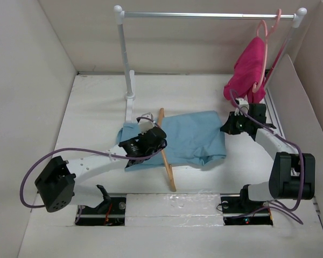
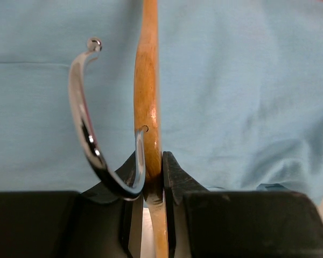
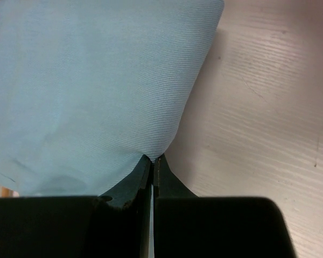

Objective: Place the trousers on the hanger
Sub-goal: Place trousers on hanger

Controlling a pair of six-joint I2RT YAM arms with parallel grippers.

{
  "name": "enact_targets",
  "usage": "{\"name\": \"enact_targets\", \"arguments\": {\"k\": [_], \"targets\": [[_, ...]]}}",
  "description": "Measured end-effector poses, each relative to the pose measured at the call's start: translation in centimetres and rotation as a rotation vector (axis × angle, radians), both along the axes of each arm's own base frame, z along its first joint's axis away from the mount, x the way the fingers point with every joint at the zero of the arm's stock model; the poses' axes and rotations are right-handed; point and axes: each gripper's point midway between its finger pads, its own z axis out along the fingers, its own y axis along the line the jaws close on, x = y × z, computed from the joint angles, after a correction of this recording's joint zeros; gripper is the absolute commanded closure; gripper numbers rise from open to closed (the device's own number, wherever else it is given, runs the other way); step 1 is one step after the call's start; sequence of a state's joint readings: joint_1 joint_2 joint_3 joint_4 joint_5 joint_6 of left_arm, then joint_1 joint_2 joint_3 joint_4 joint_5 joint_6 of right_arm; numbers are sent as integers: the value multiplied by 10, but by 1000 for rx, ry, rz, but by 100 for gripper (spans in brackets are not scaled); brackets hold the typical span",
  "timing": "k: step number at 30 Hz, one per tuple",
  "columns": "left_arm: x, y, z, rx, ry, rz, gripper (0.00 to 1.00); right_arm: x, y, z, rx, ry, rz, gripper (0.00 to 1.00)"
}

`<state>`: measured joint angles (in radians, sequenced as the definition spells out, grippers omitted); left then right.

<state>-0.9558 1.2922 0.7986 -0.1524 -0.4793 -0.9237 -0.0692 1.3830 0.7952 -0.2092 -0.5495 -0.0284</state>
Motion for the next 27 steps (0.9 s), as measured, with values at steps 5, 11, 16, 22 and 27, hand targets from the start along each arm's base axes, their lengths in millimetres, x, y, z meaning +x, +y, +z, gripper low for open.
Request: {"name": "enact_targets", "arguments": {"k": [5, 11, 16, 22, 27], "targets": [[5, 10, 1, 34, -9, 4, 100, -10, -3, -16, -6, 34, -4, 100], [9, 9, 5, 75, -31, -39, 100, -12, -2, -26, -10, 55, 5, 100], [7, -5, 8, 114, -37, -90, 100, -11, 1, -28, -23, 46, 13, 100], [6, -11, 11, 126, -35, -116, 100, -9, 5, -29, -30, 41, 23, 100], [8, -15, 20, 115, -44, -122, 100, -9, 10, -30, -35, 33, 36, 100]]}}
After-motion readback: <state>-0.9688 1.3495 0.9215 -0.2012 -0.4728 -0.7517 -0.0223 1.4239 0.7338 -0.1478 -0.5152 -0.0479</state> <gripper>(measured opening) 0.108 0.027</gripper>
